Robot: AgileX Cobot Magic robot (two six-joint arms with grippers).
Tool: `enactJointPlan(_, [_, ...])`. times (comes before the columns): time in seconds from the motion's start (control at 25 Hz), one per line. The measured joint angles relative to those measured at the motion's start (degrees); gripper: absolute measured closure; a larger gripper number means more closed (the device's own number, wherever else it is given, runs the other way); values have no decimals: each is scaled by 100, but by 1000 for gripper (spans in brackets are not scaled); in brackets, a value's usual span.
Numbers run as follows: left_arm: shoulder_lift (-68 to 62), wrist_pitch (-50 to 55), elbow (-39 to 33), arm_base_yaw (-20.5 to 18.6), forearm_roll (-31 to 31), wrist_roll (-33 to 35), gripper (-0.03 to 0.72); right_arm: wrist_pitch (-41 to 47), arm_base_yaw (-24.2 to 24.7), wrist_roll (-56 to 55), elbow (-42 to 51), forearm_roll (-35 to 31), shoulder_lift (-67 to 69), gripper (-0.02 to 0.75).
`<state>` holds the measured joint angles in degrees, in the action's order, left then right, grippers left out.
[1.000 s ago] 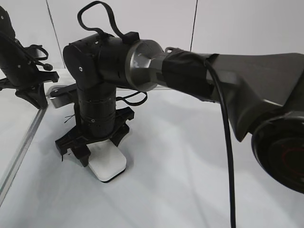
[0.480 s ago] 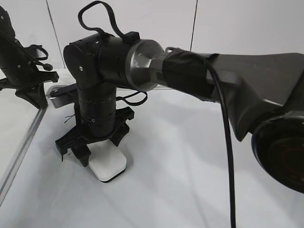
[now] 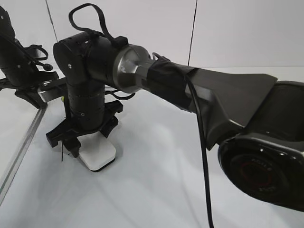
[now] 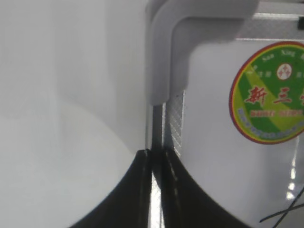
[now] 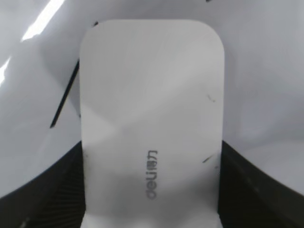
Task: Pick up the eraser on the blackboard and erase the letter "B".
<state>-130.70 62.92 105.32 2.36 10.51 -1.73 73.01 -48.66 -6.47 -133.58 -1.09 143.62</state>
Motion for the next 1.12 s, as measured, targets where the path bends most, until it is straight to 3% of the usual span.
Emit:
enactJointPlan(0.44, [0,0,0,0,-10,23,664,20,-56,124,-96,-45,64,183])
enactJointPlan(0.84, [0,14,0,0,-12,23,664,-272,-729,325,-99,-147,100,183])
enactJointPlan(1.12, [0,18,0,0,-12,31,665,-281,-646,232,-99,-48,100,184])
